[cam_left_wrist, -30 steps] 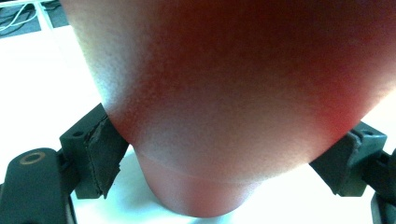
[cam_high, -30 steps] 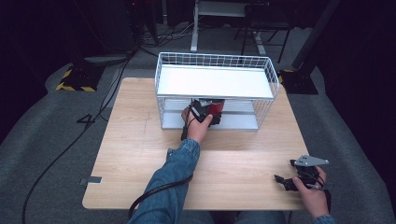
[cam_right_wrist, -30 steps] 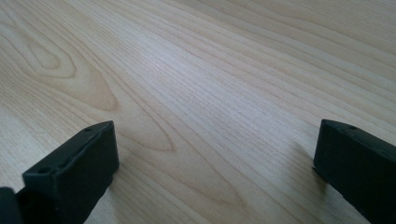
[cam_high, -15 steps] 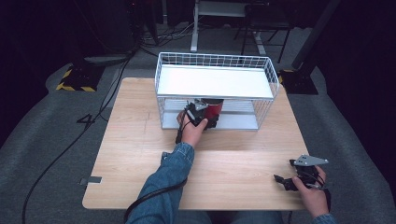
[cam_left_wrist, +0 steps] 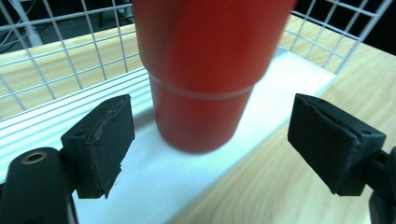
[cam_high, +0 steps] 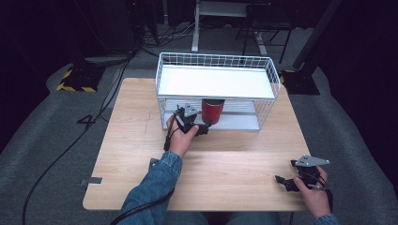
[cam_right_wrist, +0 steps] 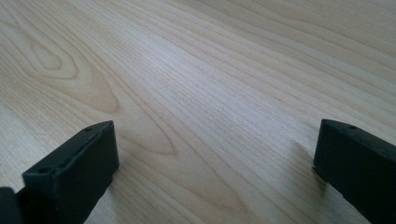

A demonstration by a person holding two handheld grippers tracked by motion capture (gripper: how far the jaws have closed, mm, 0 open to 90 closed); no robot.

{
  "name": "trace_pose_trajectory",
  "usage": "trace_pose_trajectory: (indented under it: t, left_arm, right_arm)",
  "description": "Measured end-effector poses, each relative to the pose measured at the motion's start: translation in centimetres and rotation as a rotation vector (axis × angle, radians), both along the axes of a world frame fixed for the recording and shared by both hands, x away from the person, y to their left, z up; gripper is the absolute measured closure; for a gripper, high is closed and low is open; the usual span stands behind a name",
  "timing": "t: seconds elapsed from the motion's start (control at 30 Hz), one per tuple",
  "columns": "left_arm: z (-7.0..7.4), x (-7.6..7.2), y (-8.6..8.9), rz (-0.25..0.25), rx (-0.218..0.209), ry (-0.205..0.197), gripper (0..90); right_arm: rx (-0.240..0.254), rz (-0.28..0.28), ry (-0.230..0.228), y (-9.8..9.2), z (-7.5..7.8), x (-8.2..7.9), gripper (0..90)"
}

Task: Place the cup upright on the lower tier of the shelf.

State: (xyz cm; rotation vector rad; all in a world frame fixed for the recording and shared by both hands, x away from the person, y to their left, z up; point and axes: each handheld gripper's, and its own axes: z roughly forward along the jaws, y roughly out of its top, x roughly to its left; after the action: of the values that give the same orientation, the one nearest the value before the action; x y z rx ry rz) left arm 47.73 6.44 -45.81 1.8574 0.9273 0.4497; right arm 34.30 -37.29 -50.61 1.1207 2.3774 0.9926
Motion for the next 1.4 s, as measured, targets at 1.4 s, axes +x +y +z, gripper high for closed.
trace_pose_trajectory:
  t: [1.4]
  left_arm:
    - [4.7, -13.2, 9.8, -0.092, 0.187, -0.023, 15.6]
  right_arm:
    - [-0.002, 0.011, 0.001, 0.2, 0.0, 0.5, 0.3]
